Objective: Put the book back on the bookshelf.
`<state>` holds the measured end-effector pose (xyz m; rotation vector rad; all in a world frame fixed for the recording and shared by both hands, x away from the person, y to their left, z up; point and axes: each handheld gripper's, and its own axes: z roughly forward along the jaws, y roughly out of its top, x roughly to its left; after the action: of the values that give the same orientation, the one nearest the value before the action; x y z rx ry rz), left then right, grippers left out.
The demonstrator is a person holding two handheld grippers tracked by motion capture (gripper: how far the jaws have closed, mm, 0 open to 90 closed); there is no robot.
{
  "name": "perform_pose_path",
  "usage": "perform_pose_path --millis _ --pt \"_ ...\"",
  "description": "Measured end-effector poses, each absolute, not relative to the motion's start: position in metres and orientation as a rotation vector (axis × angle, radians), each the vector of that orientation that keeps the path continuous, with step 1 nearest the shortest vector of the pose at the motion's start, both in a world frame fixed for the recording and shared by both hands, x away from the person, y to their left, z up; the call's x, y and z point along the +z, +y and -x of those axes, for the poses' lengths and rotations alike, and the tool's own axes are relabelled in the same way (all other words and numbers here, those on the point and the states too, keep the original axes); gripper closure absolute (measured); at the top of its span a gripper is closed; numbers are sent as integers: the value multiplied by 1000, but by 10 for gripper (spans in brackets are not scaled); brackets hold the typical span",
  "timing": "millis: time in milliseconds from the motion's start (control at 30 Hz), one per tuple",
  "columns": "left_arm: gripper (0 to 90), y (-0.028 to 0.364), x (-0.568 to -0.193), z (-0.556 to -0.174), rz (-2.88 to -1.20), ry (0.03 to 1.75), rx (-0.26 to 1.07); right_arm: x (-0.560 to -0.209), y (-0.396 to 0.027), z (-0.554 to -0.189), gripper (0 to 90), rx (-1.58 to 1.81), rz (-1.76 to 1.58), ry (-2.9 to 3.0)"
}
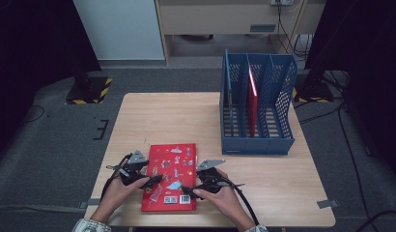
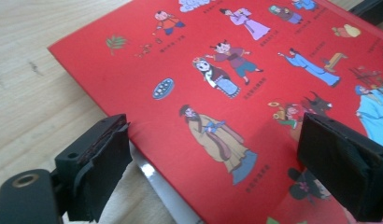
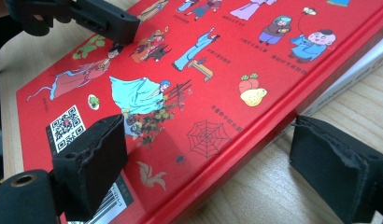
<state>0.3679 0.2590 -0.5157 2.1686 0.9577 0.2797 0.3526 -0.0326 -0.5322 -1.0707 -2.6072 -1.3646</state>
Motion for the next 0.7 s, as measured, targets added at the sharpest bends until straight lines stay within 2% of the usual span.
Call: perform_pose_path --millis 367,700 --pt "77 259 -517 -368 -2162 965 274 -534 -32 -356 110 -1361 1063 -2584" --pt "61 259 -517 -367 -2154 966 269 -532 -35 -360 166 -1382 1109 -2527"
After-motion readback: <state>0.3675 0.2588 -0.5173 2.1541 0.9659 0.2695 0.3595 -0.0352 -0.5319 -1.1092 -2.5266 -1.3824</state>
